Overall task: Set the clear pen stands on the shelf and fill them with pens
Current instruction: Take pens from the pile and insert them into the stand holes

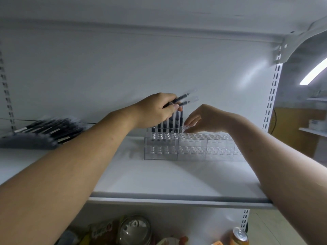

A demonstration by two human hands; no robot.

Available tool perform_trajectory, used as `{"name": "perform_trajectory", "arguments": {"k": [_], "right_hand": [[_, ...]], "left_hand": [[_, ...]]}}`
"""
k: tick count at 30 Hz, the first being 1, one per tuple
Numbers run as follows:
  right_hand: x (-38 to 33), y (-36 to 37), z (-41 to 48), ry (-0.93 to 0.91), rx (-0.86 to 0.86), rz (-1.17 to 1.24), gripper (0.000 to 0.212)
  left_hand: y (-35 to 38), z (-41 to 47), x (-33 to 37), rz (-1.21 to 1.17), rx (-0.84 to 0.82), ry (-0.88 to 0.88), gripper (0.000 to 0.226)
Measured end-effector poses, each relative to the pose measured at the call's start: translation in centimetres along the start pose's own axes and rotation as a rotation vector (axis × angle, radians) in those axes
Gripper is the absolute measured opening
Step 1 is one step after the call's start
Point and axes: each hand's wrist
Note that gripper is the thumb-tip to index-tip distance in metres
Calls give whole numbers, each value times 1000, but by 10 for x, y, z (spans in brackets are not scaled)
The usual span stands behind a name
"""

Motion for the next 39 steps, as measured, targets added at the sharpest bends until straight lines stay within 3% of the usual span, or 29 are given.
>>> {"name": "perform_trajectory", "arguments": {"k": [5,8,11,14,19,21,24,26,29,33,39], "right_hand": [[-1,-1,-3,-1,11,12,47],[-9,-11,-10,-84,134,122,44],[-22,-21,-14,-238,302,414,16],[-30,-18,-16,-284,229,747,21],[-32,-7,-11,-282,256,940,27],[-32,-8,-9,-290,313,1055,16],[-29,-17,-7,-294,539,1180,14],[-26,-23,-5,-295,687,1147,15],[-20,-20,-2,-269,787,797,11],[-18,-5,1,-253,653,501,8],[-17,4,3,-224,537,378,9]], "left_hand": [[1,0,0,-30,6,-5,21],[0,1,-1,-116,14,-31,24],[-1,2,1,-291,-8,-83,25],[-1,1,6,-420,-2,-76,24],[-2,-1,10,-416,-12,-67,26],[-3,0,7,-397,11,-91,25],[-3,3,2,-305,50,-100,24],[-2,4,-1,-216,76,-79,25],[0,5,-2,-116,109,-67,23],[1,4,-1,-69,117,-48,22],[0,3,1,-45,139,-26,27]]}}
Point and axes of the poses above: each hand's wrist, its own z-axis towards the middle knuckle, its own y-axis out of the palm, x = y × z, and after that the axes turned 15 degrees about z, right-handed
